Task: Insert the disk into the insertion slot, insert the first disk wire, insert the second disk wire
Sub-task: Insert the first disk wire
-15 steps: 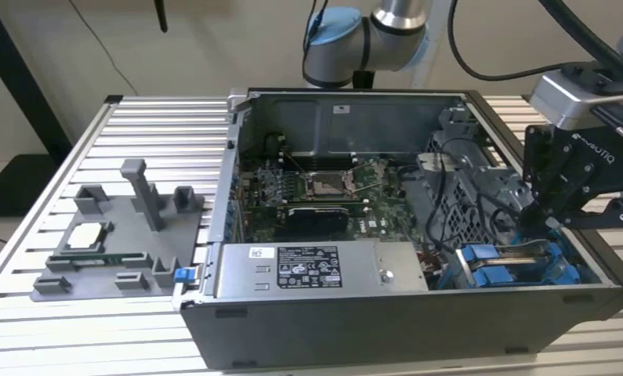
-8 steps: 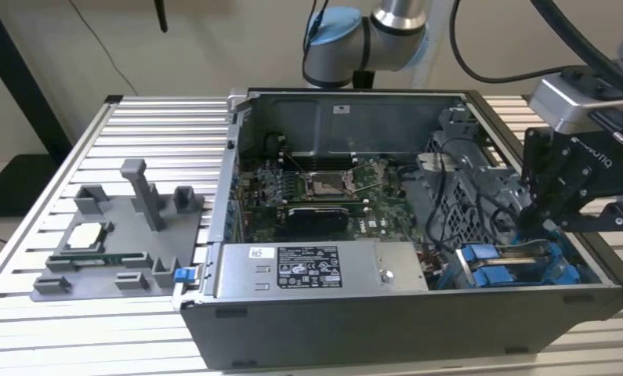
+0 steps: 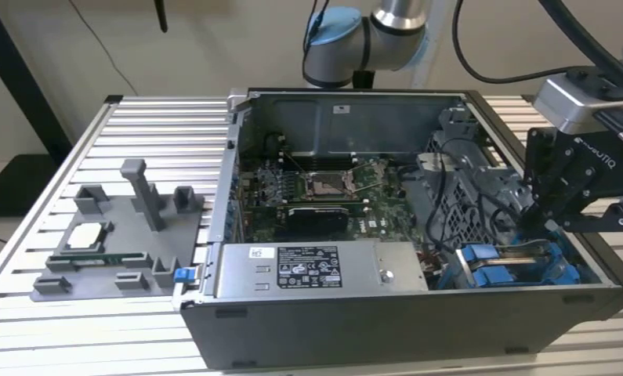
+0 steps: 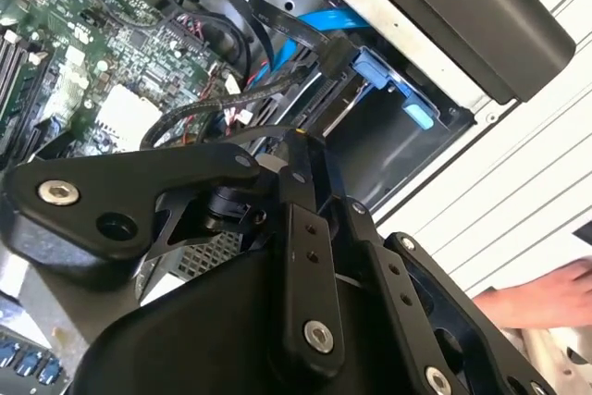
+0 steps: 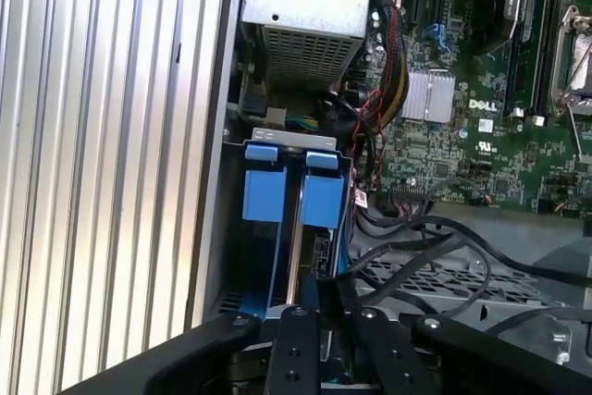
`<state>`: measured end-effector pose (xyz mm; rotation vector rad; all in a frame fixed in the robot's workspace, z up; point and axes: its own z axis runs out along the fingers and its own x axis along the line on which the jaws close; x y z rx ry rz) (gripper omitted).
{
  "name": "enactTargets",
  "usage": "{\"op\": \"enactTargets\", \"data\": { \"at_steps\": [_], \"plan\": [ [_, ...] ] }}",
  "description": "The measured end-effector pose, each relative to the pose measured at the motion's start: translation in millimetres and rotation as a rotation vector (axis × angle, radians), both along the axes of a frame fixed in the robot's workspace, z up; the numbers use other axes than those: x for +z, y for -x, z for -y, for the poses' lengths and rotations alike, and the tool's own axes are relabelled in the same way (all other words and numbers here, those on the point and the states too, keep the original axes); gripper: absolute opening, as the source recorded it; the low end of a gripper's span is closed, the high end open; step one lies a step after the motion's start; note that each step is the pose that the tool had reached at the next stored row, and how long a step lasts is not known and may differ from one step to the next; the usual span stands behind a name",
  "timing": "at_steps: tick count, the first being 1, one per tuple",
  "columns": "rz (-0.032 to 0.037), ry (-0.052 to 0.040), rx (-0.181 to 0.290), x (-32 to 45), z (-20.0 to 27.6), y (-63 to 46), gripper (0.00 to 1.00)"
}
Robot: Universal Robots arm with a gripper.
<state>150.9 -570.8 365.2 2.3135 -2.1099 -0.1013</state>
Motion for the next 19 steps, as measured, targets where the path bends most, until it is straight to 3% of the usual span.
{"op": "enactTargets", "data": {
  "at_steps": [2,4,7,12,17,19],
  "plan": [
    [-0.0001,-0.0004,0.000,-0.2,0.0,-0.4,0.00],
    [-0.0045,-0.0046,0.000,-0.7,0.1,-1.1,0.00],
    [-0.0117,-0.0254,0.000,-1.4,0.3,-2.5,0.00],
    [-0.0233,-0.0521,0.000,-3.5,3.3,-11.4,0.00],
    [-0.0583,-0.0545,-0.001,-6.2,5.2,-23.0,0.00],
    [-0.0669,-0.0547,0.000,-8.0,5.4,-26.0,0.00]
  ]
}}
